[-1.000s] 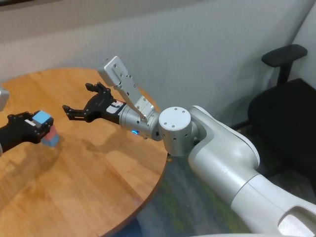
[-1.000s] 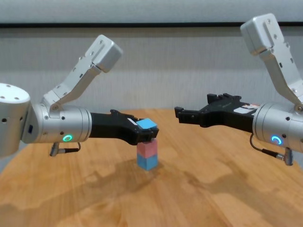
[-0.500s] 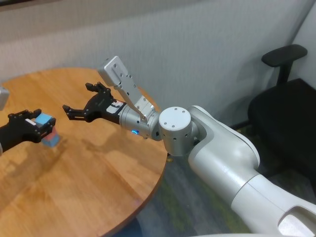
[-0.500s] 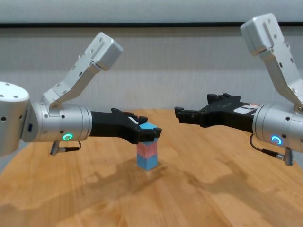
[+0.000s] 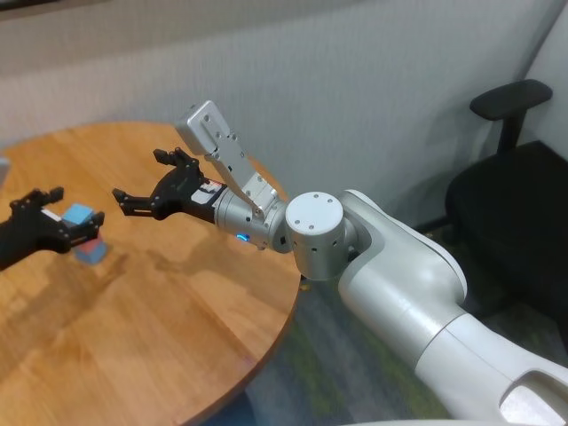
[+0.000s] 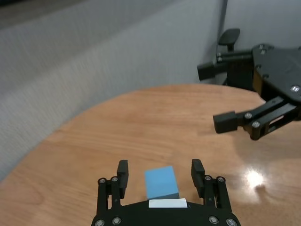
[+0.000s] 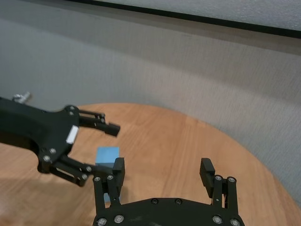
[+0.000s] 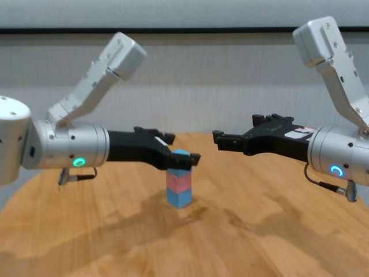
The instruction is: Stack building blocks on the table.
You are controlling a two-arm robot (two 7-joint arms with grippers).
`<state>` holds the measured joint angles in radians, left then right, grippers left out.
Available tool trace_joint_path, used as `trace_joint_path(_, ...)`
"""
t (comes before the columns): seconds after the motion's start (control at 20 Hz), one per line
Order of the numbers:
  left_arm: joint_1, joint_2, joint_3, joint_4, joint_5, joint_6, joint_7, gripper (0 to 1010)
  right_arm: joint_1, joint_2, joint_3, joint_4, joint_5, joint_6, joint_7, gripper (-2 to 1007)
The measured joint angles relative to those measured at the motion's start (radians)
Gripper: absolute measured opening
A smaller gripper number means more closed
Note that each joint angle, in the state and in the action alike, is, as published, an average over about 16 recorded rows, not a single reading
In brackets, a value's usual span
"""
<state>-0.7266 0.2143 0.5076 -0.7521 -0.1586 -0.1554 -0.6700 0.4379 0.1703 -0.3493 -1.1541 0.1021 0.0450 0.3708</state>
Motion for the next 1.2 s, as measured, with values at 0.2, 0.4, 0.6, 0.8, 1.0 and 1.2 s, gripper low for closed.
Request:
trace_joint_path(0.2,0.021,0.028,-0.015,-0.057,-0.016,0.011,0.01,926,0.0,0.0,0.0,0.0,0.0,0.0,0.0,1005)
trace_joint_path(0.4,0.039,0.058,-0.033,-0.102,-0.032,0.019,0.027,977,0.0,0.0,0.0,0.0,0.0,0.0,0.0,1005)
trace_joint_path(0.6,0.055,0.089,-0.049,-0.132,-0.034,0.019,0.056,999,0.0,0.0,0.0,0.0,0.0,0.0,0.0,1005)
trace_joint_path(0.8,0.064,0.109,-0.06,-0.139,-0.028,0.013,0.082,1000,0.0,0.0,0.0,0.0,0.0,0.0,0.0,1005)
trace_joint_path(1.0,0.069,0.12,-0.065,-0.136,-0.02,0.006,0.099,1000,0.0,0.0,0.0,0.0,0.0,0.0,0.0,1005)
trace_joint_path(1.2,0.072,0.126,-0.066,-0.136,-0.012,0.001,0.109,1000,0.0,0.0,0.0,0.0,0.0,0.0,0.0,1004)
